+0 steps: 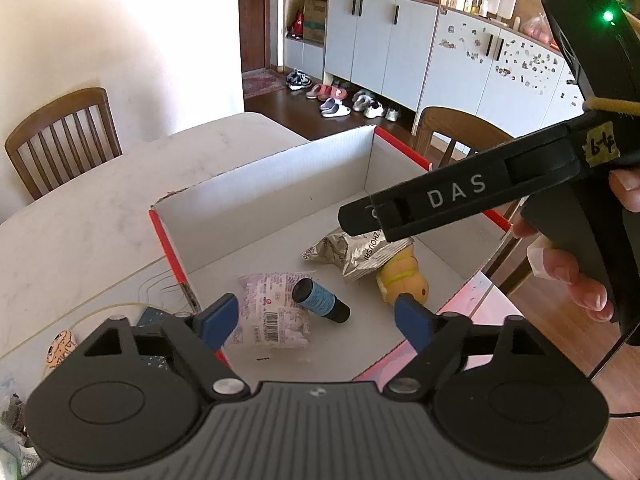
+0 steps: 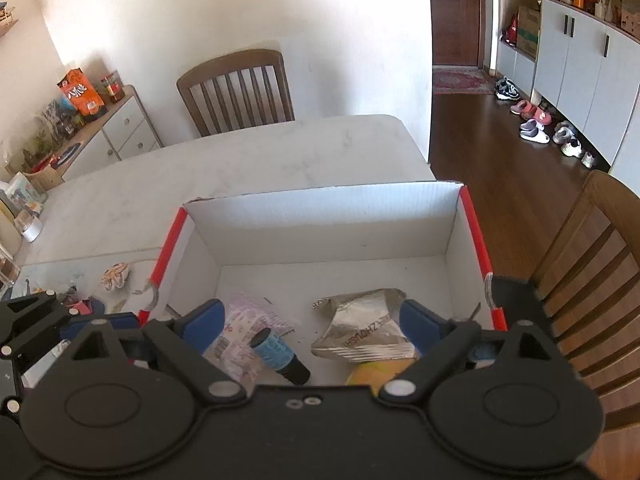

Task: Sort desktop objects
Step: 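Lift both open tools up and out of the red shoebox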

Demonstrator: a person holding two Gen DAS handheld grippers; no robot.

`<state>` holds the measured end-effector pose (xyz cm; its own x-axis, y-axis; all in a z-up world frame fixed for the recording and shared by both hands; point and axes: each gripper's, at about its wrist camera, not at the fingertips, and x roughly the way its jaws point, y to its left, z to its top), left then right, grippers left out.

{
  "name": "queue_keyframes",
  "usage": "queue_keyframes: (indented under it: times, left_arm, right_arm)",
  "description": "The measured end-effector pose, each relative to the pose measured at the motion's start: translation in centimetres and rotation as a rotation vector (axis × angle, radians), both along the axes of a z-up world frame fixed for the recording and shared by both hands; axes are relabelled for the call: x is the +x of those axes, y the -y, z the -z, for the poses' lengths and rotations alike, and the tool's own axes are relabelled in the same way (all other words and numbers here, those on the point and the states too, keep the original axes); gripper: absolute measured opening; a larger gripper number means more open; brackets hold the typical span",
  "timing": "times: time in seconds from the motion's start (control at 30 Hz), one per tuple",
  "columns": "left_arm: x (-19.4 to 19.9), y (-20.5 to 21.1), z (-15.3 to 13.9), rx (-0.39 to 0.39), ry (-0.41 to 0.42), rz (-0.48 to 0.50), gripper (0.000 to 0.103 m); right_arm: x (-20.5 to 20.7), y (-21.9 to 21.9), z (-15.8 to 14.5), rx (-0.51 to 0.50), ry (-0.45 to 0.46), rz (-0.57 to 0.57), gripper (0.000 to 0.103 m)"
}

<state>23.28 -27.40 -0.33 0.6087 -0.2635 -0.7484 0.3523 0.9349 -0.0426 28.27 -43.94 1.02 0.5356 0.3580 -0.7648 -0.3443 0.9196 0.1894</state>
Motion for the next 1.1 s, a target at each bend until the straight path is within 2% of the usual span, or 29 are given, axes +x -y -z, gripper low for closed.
queue_keyframes:
  times: [0.1,0.67,1.1]
  left_arm:
    - [-0.6,-0.5,-0.3,0.000,0.019,0.005,0.099]
    - [-3.8,-6.3,-2.3,-0.031,0.115,-0.040,0.100]
    - [-6.4,-14.5,-2.5,-0.060,0.140,-0.110,0.100]
  right_arm:
    - [-0.6,-0.3,-0.1,0.010,0.003,0.008,0.095]
    - [-3.8,-3.0,-1.3,0.036,0.022,0.073,0.098]
    - [-7.0,-9.7,-2.3,0.036,0.046,0.053,0.098]
